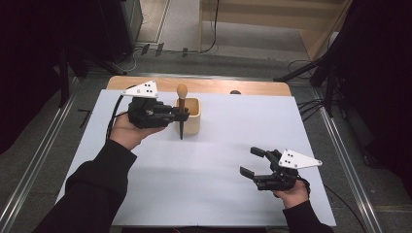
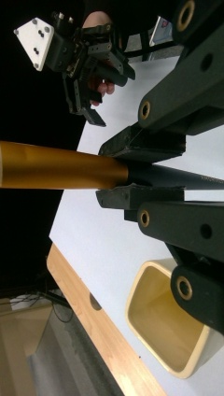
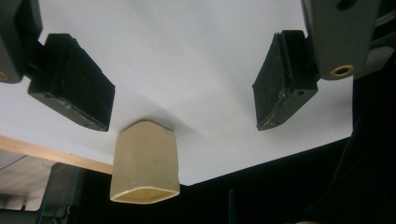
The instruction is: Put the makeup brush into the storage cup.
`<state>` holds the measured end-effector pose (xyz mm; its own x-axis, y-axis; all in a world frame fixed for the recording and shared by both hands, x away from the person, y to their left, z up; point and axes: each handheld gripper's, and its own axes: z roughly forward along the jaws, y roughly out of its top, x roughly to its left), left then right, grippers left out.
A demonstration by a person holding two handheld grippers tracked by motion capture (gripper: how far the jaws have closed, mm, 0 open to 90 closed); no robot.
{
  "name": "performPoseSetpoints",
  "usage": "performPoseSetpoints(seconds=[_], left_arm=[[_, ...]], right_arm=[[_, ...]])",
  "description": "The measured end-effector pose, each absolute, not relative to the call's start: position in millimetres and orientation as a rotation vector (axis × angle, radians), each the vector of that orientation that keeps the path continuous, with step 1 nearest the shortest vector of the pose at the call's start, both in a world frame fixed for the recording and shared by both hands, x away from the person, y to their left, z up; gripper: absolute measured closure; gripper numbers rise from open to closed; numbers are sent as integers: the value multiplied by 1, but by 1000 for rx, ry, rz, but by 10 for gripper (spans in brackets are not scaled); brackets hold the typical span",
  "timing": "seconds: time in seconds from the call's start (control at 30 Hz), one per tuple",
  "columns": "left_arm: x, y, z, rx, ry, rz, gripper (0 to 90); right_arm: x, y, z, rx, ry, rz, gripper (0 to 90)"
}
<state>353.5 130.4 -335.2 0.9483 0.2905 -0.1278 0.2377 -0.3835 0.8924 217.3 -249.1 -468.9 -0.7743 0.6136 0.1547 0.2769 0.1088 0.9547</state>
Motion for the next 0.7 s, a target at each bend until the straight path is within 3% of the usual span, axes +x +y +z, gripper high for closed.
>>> performPoseSetpoints(seconds=[0.7], left_arm=[[377,122,-319,1949,408,118,791]], right_arm=[[215,-251,-468,880,2102,1714,197]])
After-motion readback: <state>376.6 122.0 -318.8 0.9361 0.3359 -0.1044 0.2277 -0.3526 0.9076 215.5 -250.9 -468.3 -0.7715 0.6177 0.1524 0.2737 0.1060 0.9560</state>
